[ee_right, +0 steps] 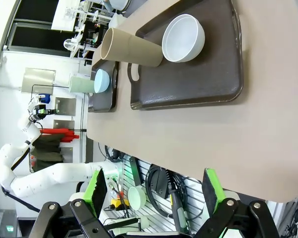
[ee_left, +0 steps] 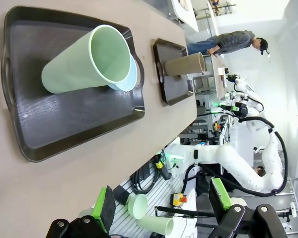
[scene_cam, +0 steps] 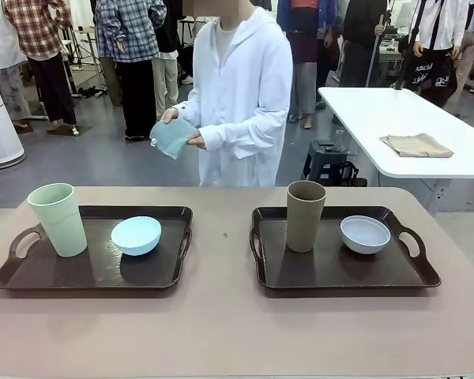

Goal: Set up a tray with a mat and arrange the tableware.
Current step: Pick up the Picnic Bowl and Reusable plastic cup from the Handle tray in front of the human's position and hold them in the air.

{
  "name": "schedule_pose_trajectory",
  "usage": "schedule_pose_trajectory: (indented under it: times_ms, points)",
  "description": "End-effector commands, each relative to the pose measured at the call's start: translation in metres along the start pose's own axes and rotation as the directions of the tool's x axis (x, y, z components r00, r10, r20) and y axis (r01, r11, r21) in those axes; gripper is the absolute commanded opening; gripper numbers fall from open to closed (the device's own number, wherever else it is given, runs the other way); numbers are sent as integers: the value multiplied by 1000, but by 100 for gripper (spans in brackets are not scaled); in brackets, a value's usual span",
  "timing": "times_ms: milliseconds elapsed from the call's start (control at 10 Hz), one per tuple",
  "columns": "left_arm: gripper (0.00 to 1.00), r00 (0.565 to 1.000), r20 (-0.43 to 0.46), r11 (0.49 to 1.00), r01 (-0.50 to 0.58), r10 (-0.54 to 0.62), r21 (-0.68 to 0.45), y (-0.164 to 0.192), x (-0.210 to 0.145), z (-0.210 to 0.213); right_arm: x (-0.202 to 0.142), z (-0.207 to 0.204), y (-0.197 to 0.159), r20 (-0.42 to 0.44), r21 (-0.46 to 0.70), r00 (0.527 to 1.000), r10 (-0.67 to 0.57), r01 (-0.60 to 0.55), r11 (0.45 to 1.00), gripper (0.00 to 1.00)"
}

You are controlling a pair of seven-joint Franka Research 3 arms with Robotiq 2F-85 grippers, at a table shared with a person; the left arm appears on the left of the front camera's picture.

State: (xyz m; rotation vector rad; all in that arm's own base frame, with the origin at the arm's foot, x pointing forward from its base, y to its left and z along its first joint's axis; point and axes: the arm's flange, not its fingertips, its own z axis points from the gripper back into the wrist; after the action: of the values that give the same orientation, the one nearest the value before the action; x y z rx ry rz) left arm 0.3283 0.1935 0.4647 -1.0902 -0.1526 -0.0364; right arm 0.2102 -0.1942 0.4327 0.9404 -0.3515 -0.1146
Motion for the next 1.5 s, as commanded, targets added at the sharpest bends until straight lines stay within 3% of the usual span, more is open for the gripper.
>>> schedule_pose_trajectory:
  times_ms: [0, 1400]
  points:
    - [100, 1000, 5, 1000, 7, -7, -12, 0, 0, 2, 1, 1, 0, 12, 23, 1000, 15, -15, 1000, 100]
    - [100, 1000, 5, 1000, 7, -7, -12, 0, 0, 2, 1, 1, 0, 12, 23, 1000, 15, -15, 1000, 100]
